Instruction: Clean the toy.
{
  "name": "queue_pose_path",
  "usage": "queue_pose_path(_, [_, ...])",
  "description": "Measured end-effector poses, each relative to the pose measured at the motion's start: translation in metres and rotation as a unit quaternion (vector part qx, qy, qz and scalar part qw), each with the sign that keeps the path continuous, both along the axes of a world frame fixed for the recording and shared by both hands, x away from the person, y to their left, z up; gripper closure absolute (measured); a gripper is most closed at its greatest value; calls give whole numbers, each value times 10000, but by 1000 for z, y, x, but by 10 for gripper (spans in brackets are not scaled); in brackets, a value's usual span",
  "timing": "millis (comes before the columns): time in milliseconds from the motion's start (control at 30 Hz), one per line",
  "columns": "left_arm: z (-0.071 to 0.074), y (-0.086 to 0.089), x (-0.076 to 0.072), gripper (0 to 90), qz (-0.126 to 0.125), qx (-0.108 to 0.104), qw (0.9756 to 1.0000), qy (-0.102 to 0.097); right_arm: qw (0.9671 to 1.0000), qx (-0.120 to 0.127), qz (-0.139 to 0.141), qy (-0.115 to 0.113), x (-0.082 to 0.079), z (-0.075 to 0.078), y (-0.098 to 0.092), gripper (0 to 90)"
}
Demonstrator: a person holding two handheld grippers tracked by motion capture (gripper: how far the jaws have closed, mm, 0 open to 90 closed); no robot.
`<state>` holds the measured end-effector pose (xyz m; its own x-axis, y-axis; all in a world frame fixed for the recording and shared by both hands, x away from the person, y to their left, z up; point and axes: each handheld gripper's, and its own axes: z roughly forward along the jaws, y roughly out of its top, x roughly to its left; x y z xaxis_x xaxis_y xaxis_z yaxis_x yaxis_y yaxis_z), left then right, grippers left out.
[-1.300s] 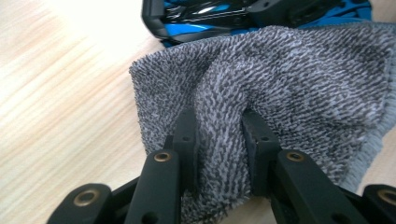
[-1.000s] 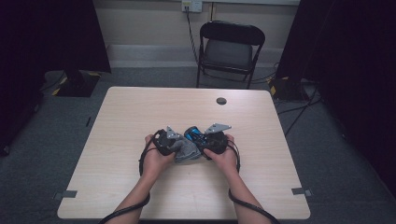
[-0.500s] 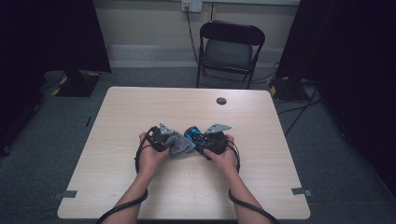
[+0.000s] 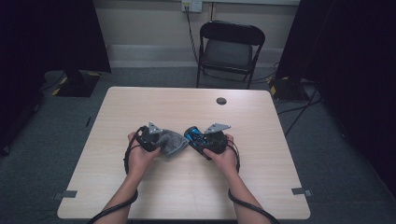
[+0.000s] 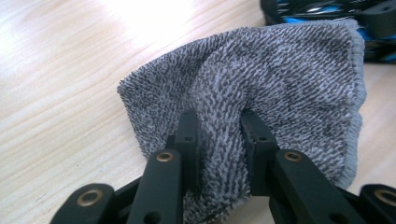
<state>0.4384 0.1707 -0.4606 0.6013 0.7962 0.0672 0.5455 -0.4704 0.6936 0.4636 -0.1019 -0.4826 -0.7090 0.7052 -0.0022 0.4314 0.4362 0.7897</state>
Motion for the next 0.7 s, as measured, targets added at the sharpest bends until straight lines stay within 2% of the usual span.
queue_pose_path(167, [7,6,-9,721,-115,-64,9999,-22,10000,-18,18,12,1,1,0,462])
queue_pose_path(400, [15,3,-23,720,-340,-194,9991,-173,10000,-62,18,75,2,2,1,461])
queue_pose_path(467, [17,-1,-28,720,-432,-244,9986,-178,9999,-77,26,83,2,2,1,461])
queue_pose_path(600, [18,-10,-37,720,-636,-212,9975,-201,9999,-75,38,94,2,2,0,461])
queue_pose_path(700, [15,-18,-44,720,-804,-281,9962,-182,9999,-65,45,101,2,2,0,462])
